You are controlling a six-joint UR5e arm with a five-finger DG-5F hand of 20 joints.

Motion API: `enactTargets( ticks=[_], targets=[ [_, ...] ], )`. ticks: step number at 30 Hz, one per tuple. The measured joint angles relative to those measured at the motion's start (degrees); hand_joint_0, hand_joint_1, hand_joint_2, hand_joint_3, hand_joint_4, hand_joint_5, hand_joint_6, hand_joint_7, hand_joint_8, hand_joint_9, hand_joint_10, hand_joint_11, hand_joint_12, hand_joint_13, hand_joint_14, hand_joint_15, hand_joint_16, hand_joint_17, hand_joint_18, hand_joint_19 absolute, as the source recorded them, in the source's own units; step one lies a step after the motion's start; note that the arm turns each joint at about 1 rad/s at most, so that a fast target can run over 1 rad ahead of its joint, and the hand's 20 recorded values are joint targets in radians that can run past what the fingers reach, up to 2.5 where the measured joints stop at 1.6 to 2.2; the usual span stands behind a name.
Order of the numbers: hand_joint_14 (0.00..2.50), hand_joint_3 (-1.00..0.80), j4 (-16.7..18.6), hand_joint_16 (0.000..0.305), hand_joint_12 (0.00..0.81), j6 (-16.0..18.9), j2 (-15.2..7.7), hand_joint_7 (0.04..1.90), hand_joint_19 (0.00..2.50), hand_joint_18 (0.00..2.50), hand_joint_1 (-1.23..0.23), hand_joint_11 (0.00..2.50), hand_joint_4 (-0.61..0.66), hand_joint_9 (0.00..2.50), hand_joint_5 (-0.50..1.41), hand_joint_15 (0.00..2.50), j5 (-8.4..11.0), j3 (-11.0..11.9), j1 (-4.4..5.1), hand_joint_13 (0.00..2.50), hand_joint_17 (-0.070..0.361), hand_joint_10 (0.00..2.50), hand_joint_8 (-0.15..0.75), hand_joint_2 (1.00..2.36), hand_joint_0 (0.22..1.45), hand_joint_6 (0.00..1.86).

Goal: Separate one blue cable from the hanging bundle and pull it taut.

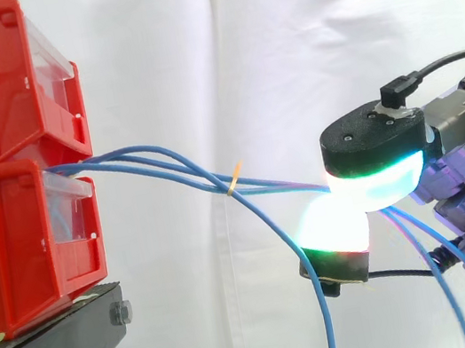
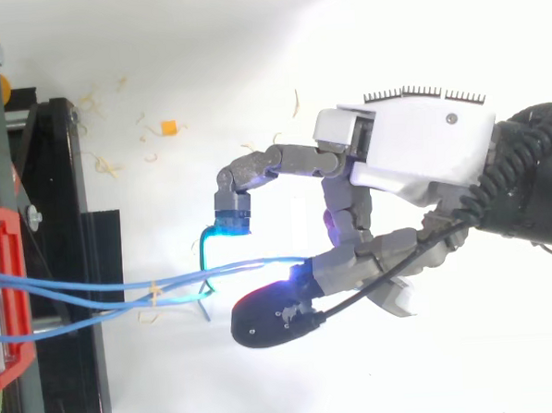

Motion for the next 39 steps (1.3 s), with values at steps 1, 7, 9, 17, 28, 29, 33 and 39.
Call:
enactTargets(
  ticks=[1,7,9,17,28,29,33,39],
  targets=[
    [0.02,-0.37,0.0,0.059,0.355,0.0,0.0,1.24,0.92,1.39,-0.89,0.77,0.18,2.12,0.13,1.18,0.0,0.0,0.0,1.84,0.133,0.03,0.237,1.01,0.55,0.5],
    [0.02,-0.5,0.0,0.056,0.329,0.0,0.0,1.2,0.95,1.35,-0.57,0.74,0.14,2.12,0.13,1.2,0.02,0.0,0.0,1.82,0.125,0.03,0.201,1.0,0.53,0.5],
    [0.03,-0.5,0.0,0.051,0.313,0.0,0.0,1.2,0.98,1.32,-0.46,0.75,0.12,2.14,0.13,1.2,0.02,0.0,0.0,1.83,0.116,0.03,0.173,1.0,0.57,0.5],
    [0.03,-0.3,0.0,0.048,0.315,0.0,0.0,1.22,0.97,1.36,-0.66,0.79,0.16,2.18,0.13,1.21,0.08,0.0,0.0,1.86,0.108,0.03,0.158,1.01,0.72,0.5],
    [0.02,-0.1,0.1,0.054,0.334,0.0,0.0,1.21,0.91,1.4,-0.8,0.8,0.08,2.19,0.14,1.18,0.05,0.0,0.0,1.87,0.121,0.03,0.228,1.02,0.69,0.5],
    [0.03,-0.1,0.1,0.055,0.342,0.0,0.0,1.22,0.9,1.41,-0.85,0.8,0.08,2.19,0.14,1.17,0.05,0.0,0.0,1.88,0.124,0.03,0.229,1.02,0.68,0.5],
    [0.03,-0.11,0.1,0.058,0.354,0.0,0.0,1.23,0.9,1.39,-0.99,0.78,0.15,2.14,0.13,1.18,0.02,0.0,0.0,1.84,0.131,0.03,0.237,1.02,0.65,0.5],
    [0.03,-0.45,0.1,0.057,0.337,0.0,0.0,1.25,0.95,1.29,-0.93,0.8,0.18,2.06,0.12,1.2,0.02,0.0,0.08,1.78,0.128,0.03,0.234,1.0,0.54,0.5]
  ],
)
